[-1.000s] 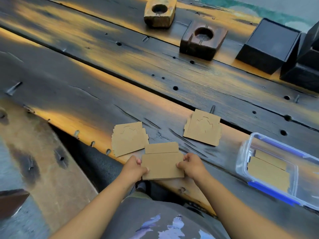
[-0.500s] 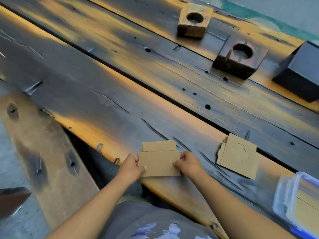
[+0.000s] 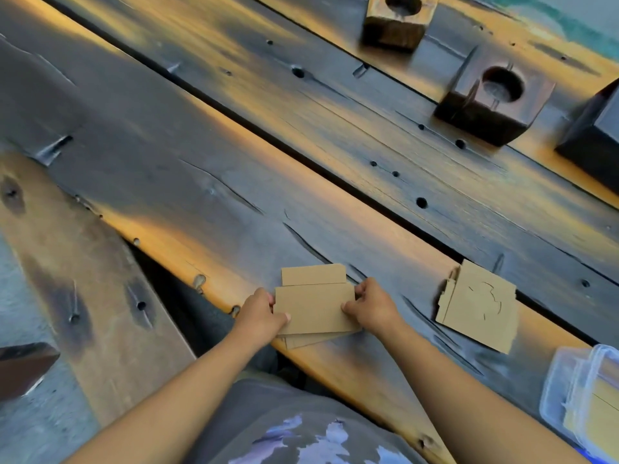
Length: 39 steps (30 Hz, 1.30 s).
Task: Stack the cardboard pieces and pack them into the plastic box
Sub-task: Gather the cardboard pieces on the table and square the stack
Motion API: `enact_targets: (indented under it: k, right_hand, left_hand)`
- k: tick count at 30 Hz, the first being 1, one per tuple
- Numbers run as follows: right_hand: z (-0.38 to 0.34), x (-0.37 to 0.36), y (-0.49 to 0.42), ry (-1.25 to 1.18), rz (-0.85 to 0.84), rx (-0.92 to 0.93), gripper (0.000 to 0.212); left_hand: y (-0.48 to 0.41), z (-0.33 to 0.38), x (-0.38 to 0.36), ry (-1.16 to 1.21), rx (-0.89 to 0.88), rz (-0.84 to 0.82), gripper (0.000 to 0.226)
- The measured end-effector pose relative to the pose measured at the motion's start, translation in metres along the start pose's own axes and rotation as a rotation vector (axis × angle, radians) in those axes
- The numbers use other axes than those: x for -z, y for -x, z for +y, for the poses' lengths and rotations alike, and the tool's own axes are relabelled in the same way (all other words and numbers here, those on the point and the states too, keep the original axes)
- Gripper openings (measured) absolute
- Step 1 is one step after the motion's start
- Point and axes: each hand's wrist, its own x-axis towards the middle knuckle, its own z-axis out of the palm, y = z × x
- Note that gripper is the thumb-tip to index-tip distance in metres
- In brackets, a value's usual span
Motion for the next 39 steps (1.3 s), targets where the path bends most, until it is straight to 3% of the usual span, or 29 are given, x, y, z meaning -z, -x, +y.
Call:
enact_targets:
  k: [7, 12, 15, 21, 30, 39]
  right_hand:
    - [-0.005, -0.002, -0.002, 0.091, 0.052, -0.002, 0.027]
    - [-0.01, -0.001, -0.002, -0.064, -0.01, -0.123, 0.027]
    - [-0.005, 0.004, 0.003, -0.137, -0.035, -0.157, 0.045]
    - [0.029, 0.019, 0.009, -0.315, 0.03, -0.222, 0.053]
    - [0.109, 0.075, 0.033, -0.603, 0.198, -0.23, 0.049]
    - [0.194, 0.151, 0.041, -0.721, 0.358, -0.248, 0.05]
  left_hand:
    - [0.008, 0.012, -0.009, 0.168, 0.104, -0.045, 0.043]
    - [0.005, 0.016, -0.013, 0.336, 0.145, -0.046, 0.039]
    - [0.002, 0.02, -0.015, 0.304, 0.127, -0.075, 0.035]
    - [0.002, 0.044, -0.026, 0.179, 0.059, -0.166, 0.032]
    - [0.033, 0.113, -0.088, 0.139, -0.085, -0.272, 0.036]
    - [0.06, 0.195, -0.177, 0.045, -0.199, -0.279, 0.038]
